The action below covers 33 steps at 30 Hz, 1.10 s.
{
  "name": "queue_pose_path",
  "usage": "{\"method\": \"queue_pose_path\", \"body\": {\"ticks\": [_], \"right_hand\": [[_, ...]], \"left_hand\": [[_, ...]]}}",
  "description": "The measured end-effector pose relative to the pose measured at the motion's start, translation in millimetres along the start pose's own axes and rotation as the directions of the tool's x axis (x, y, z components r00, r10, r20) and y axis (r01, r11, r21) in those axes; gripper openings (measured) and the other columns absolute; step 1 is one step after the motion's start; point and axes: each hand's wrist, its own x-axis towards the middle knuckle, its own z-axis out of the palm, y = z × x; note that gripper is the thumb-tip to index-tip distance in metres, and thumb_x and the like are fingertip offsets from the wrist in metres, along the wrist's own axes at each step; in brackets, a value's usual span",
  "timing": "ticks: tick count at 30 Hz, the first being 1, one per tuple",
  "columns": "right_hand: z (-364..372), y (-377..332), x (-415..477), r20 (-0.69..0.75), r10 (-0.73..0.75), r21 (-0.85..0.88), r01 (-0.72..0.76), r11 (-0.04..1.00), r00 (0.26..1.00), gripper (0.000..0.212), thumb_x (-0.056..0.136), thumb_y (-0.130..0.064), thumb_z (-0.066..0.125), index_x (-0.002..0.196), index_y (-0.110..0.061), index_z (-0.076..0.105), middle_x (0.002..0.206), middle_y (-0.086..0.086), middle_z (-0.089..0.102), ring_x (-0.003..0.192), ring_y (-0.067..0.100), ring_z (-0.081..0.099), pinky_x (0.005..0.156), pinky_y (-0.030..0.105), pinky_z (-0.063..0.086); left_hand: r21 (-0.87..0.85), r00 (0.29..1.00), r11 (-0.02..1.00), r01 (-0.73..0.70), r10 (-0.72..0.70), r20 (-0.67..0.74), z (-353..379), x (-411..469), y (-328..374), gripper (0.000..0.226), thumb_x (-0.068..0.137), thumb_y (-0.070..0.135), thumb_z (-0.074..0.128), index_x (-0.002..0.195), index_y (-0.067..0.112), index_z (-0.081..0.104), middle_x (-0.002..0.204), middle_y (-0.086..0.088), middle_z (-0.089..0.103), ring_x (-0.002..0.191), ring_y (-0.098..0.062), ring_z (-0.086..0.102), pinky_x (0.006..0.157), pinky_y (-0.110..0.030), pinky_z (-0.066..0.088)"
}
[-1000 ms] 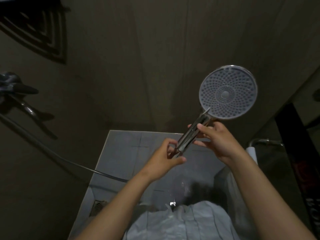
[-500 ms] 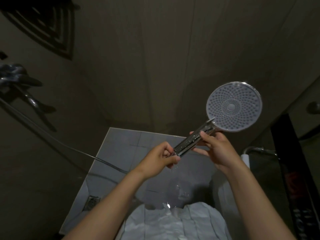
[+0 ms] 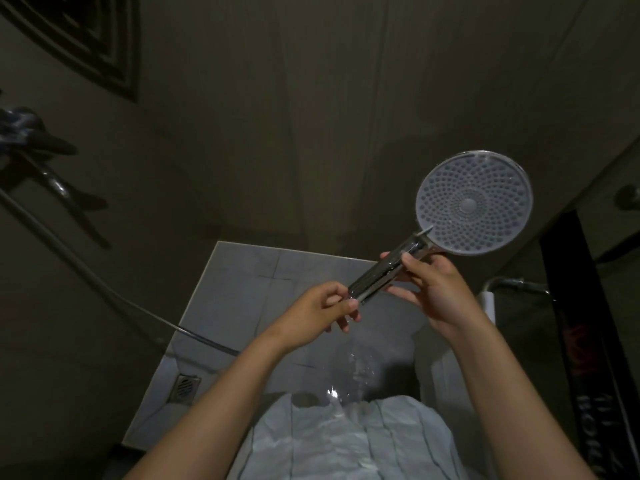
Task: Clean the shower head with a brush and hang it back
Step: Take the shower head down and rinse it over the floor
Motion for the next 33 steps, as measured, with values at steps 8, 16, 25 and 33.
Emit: {"method": "queue_pose_path", "body": {"ticks": [8, 16, 25, 33], "right_hand": [[1.8, 15.6, -3.5, -0.025, 0.031, 0.102, -0.028, 0.994, 0.999, 0.026, 0.094, -0.012, 0.052, 0.118, -0.003, 0.052, 0.105, 0.012, 0.071, 0.1, 0.022, 0.069, 0.073, 0.035, 0.06], [2.5, 18.1, -4.5, -0.05, 0.049, 0.11, -0.043, 0.993, 0.998, 0.034, 0.093, -0.011, 0.053, 0.124, 0.001, 0.047, 0.114, 0.02, 0.066, 0.104, 0.027, 0.066, 0.078, 0.039, 0.06], [2.6, 11.5, -8.6, -0.055, 0.023, 0.11, -0.017, 0.994, 0.998, 0.023, 0.093, -0.01, 0.052, 0.116, -0.003, 0.051, 0.107, 0.016, 0.068, 0.099, 0.024, 0.068, 0.075, 0.036, 0.06], [-2.1, 11.8, -6.5, -0.07, 0.039, 0.124, -0.03, 0.992, 0.997, 0.028, 0.093, -0.009, 0.052, 0.12, 0.0, 0.049, 0.115, 0.022, 0.064, 0.105, 0.029, 0.065, 0.077, 0.039, 0.06]], "left_hand": [[-0.048, 0.969, 0.999, -0.026, 0.014, -0.246, -1.0, -7.7, -12.7, 0.029, 0.071, -0.003, 0.076, 0.083, 0.012, 0.054, 0.072, -0.003, 0.059, 0.055, 0.0, 0.057, 0.054, -0.013, 0.045], [0.011, 0.994, 1.0, -0.018, 0.019, -0.106, -7.2, -18.2, -10.3, 0.008, 0.09, 0.013, 0.059, 0.083, 0.009, 0.06, 0.07, -0.005, 0.064, 0.053, -0.009, 0.058, 0.056, -0.021, 0.042], [-0.022, 0.985, 1.0, 0.004, -0.008, -0.17, -5.4, -17.8, -8.5, 0.014, 0.087, 0.021, 0.063, 0.095, 0.01, 0.06, 0.082, -0.004, 0.065, 0.049, -0.009, 0.054, 0.048, -0.02, 0.039], [-0.054, 0.987, 0.998, -0.03, 0.021, -0.161, -8.2, -16.2, -11.4, 0.018, 0.083, 0.007, 0.068, 0.078, 0.008, 0.05, 0.055, 0.007, 0.057, 0.046, -0.006, 0.052, 0.047, -0.015, 0.041]]}}
